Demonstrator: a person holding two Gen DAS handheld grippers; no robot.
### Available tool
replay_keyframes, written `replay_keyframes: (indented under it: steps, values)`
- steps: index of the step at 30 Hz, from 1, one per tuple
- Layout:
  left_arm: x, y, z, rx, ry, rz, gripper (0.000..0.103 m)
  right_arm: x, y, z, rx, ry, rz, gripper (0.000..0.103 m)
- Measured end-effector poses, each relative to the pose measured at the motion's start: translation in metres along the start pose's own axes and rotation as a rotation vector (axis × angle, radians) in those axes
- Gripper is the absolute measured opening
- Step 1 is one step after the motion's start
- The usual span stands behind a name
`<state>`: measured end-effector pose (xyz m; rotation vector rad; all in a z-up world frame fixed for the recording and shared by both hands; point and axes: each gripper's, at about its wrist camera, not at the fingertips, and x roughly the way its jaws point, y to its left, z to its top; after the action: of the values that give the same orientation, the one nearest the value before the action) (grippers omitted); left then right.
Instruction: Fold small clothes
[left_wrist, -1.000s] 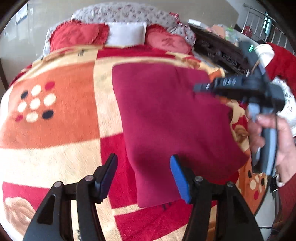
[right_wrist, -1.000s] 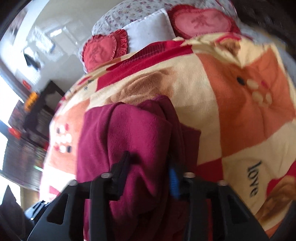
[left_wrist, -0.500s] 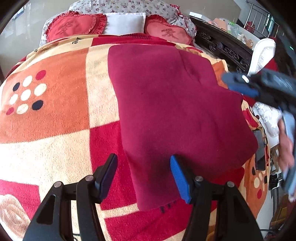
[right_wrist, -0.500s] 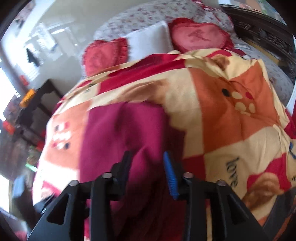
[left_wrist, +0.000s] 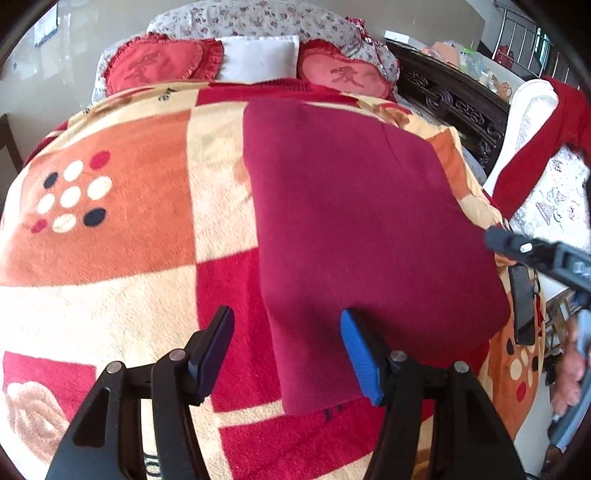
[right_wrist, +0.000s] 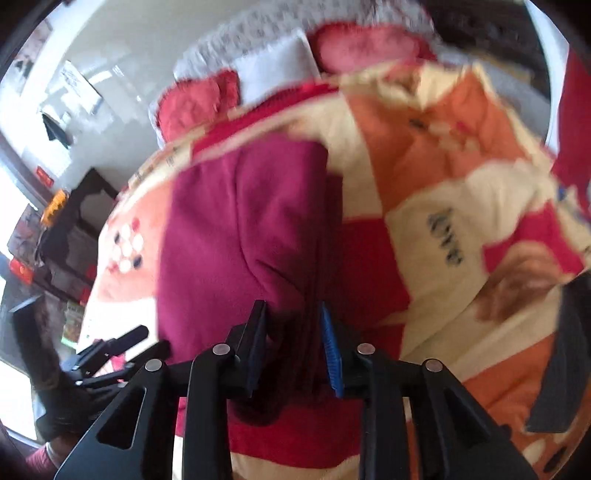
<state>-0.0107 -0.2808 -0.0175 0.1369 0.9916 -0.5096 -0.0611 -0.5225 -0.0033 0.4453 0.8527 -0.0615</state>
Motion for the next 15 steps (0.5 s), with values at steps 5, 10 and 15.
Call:
replay_keyframes:
  steps: [5, 10, 15]
  values:
    - [0.005, 0.001, 0.004, -0.014, 0.005, 0.019, 0.066, -0.002, 0.042, 0.009, -0.159, -0.044, 0.013, 0.010]
    - [0.011, -0.002, 0.004, -0.003, 0.012, 0.024, 0.067, 0.036, 0.037, -0.001, -0.188, 0.045, -0.104, 0.006]
    - [0.016, -0.004, 0.004, 0.000, 0.016, 0.025, 0.072, 0.042, 0.016, -0.017, -0.134, 0.041, -0.117, 0.000]
